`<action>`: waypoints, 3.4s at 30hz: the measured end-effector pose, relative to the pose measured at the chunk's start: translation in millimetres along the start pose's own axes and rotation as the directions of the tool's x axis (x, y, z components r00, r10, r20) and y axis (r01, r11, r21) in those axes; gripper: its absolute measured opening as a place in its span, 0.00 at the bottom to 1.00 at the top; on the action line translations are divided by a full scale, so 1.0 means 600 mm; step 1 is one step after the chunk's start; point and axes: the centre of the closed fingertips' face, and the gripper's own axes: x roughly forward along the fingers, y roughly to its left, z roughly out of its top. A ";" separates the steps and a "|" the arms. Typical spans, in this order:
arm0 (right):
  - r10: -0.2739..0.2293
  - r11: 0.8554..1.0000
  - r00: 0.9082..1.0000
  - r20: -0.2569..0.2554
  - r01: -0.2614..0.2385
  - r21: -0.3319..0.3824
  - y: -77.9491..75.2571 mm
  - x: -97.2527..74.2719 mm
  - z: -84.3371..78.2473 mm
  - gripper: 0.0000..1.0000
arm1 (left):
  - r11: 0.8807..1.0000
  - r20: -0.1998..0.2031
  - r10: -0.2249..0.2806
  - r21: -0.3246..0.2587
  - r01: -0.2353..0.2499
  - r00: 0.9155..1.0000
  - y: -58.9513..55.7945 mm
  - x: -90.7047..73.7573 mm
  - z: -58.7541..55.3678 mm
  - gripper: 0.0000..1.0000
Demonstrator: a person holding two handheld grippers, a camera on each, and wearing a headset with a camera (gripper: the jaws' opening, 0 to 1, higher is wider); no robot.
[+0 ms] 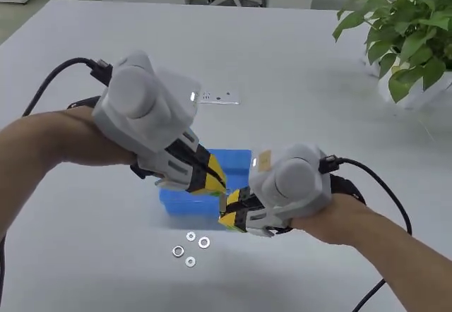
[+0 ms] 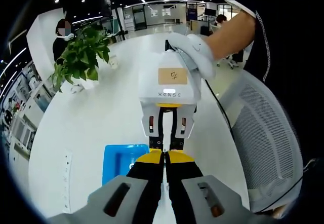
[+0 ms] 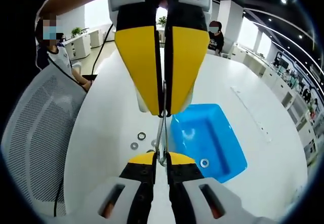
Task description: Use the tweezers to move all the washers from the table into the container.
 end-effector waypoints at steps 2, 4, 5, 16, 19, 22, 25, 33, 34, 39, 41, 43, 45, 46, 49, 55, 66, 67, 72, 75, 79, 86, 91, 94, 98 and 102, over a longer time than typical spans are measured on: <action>-0.003 1.000 1.000 0.001 0.003 -0.005 -0.005 -0.002 0.004 0.10 | 1.000 0.000 0.006 0.003 -0.006 1.000 0.004 -0.004 0.002 0.05; -0.008 1.000 1.000 0.003 0.008 -0.011 -0.012 -0.004 0.008 0.10 | 1.000 0.000 0.012 0.008 -0.012 1.000 0.010 -0.008 0.004 0.05; -0.011 1.000 1.000 0.003 0.012 -0.014 -0.016 -0.005 0.010 0.10 | 1.000 0.000 0.017 0.010 -0.017 1.000 0.014 -0.010 0.004 0.05; -0.025 0.999 1.000 0.006 0.025 -0.029 -0.057 0.003 0.015 0.10 | 0.999 -0.001 0.045 0.021 -0.045 0.999 0.053 -0.014 -0.003 0.05; -0.028 0.999 1.000 0.005 0.028 -0.032 -0.068 0.008 0.012 0.10 | 0.999 0.001 0.048 0.019 -0.048 0.999 0.062 -0.011 -0.007 0.05; -0.027 0.999 1.000 0.004 0.027 -0.028 -0.076 0.014 0.007 0.10 | 0.999 -0.002 0.050 0.017 -0.050 0.999 0.071 -0.005 -0.013 0.05; -0.027 0.999 1.000 0.003 0.027 -0.025 -0.083 0.020 0.002 0.10 | 0.999 -0.003 0.050 0.016 -0.050 0.999 0.079 0.001 -0.018 0.05; -0.024 1.000 1.000 -0.006 0.024 -0.007 -0.100 0.041 -0.023 0.10 | 0.999 -0.013 0.041 0.005 -0.041 0.999 0.097 0.025 -0.039 0.05; -0.023 1.000 1.000 -0.006 0.023 -0.004 -0.101 0.042 -0.025 0.10 | 0.999 -0.013 0.040 0.003 -0.040 0.999 0.098 0.027 -0.041 0.05; -0.011 1.000 1.000 -0.009 0.011 0.010 -0.106 0.054 -0.037 0.10 | 0.999 -0.014 0.033 -0.008 -0.034 0.999 0.106 0.038 -0.053 0.05; -0.008 1.000 1.000 -0.011 0.008 0.013 -0.108 0.058 -0.040 0.10 | 0.999 -0.015 0.034 -0.012 -0.034 0.999 0.109 0.042 -0.057 0.05; -0.003 1.000 1.000 -0.013 0.003 0.014 -0.110 0.063 -0.044 0.10 | 0.999 -0.016 0.034 -0.016 -0.034 0.999 0.112 0.045 -0.061 0.05; -0.001 1.000 1.000 -0.017 0.001 0.014 -0.112 0.067 -0.046 0.10 | 0.999 -0.016 0.035 -0.020 -0.035 0.999 0.114 0.048 -0.065 0.05; 0.000 1.000 1.000 -0.019 0.000 0.014 -0.113 0.069 -0.048 0.10 | 0.999 -0.017 0.036 -0.022 -0.036 0.999 0.116 0.050 -0.068 0.05; 0.004 1.000 1.000 -0.021 -0.004 0.017 -0.116 0.074 -0.051 0.10 | 0.999 -0.016 0.036 -0.028 -0.036 0.999 0.118 0.053 -0.072 0.05; 0.011 1.000 1.000 -0.025 -0.010 0.024 -0.115 0.077 -0.054 0.10 | 0.999 -0.015 0.038 -0.034 -0.038 0.999 0.120 0.055 -0.076 0.05; 0.014 1.000 0.999 -0.038 -0.013 0.018 -0.115 0.079 -0.060 0.11 | 0.999 -0.019 0.037 -0.033 -0.038 0.999 0.118 0.058 -0.079 0.05; 0.014 1.000 0.999 -0.038 -0.013 0.018 -0.115 0.079 -0.060 0.11 | 0.999 -0.018 0.037 -0.034 -0.037 0.999 0.118 0.058 -0.078 0.05; 0.014 1.000 0.999 -0.037 -0.013 0.020 -0.116 0.079 -0.061 0.11 | 0.999 -0.020 0.035 -0.033 -0.035 0.999 0.117 0.059 -0.078 0.05; 0.014 1.000 0.999 -0.037 -0.014 0.018 -0.116 0.078 -0.061 0.11 | 0.999 -0.021 0.033 -0.031 -0.033 0.999 0.117 0.059 -0.078 0.05; 0.011 1.000 0.999 -0.031 -0.011 0.017 -0.117 0.075 -0.056 0.11 | 0.999 -0.018 0.036 -0.030 -0.037 0.999 0.118 0.055 -0.074 0.05; 0.004 1.000 1.000 -0.021 -0.004 0.010 -0.116 0.068 -0.043 0.11 | 0.999 -0.019 0.044 -0.023 -0.045 0.999 0.116 0.043 -0.064 0.05; -0.004 1.000 1.000 -0.012 0.004 0.003 -0.114 0.059 -0.030 0.11 | 0.998 -0.018 0.053 -0.015 -0.053 0.998 0.112 0.031 -0.054 0.05; -0.008 1.000 1.000 -0.008 0.008 0.000 -0.111 0.053 -0.022 0.11 | 0.998 -0.018 0.057 -0.010 -0.057 0.998 0.109 0.024 -0.048 0.05; -0.015 1.000 1.000 -0.003 0.015 -0.006 -0.106 0.045 -0.012 0.11 | 0.998 -0.017 0.065 -0.006 -0.066 0.998 0.103 0.014 -0.042 0.05; -0.020 1.000 1.000 0.000 0.020 -0.015 -0.099 0.037 -0.003 0.11 | 0.997 -0.016 0.073 -0.002 -0.073 0.997 0.094 0.004 -0.035 0.05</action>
